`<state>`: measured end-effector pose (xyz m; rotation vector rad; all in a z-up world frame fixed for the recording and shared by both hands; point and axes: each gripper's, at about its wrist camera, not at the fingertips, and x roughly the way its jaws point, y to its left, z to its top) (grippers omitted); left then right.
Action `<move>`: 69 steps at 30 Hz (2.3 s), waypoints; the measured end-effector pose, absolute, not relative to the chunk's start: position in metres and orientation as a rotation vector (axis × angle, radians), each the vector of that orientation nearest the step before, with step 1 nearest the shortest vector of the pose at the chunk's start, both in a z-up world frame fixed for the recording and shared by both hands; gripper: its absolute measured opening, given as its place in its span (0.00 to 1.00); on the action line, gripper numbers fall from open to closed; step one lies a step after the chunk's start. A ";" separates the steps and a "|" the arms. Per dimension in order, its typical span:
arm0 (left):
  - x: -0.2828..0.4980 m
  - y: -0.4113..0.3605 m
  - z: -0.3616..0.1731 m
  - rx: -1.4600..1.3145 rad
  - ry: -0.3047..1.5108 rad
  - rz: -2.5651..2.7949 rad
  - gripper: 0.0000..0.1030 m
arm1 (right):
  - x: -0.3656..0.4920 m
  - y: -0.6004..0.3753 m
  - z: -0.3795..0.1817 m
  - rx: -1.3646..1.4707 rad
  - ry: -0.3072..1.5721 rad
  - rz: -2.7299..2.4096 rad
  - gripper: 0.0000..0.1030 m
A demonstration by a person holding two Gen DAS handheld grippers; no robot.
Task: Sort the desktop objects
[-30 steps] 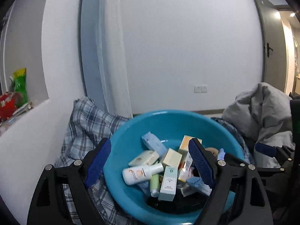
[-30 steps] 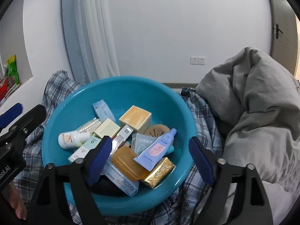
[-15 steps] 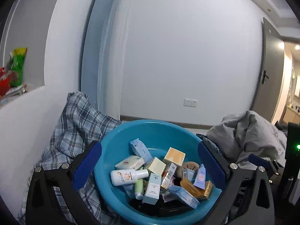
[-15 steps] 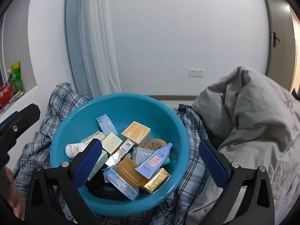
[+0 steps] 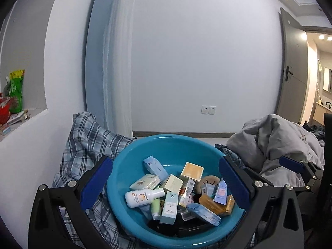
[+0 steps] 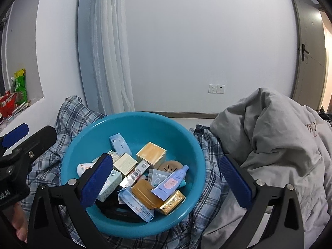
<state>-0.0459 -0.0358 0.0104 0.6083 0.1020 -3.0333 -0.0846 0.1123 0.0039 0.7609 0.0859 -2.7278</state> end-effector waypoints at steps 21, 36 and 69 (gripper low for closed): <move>0.016 -0.047 0.012 0.686 0.244 -3.056 1.00 | -0.035 0.119 0.028 0.749 0.133 -2.750 1.00; 0.038 -0.039 -0.004 0.715 0.166 -3.070 1.00 | -0.016 0.130 -0.003 0.858 0.070 -2.721 1.00; 0.046 -0.037 -0.048 0.546 0.198 -3.100 1.00 | 0.031 0.145 -0.034 0.456 0.154 -2.816 1.00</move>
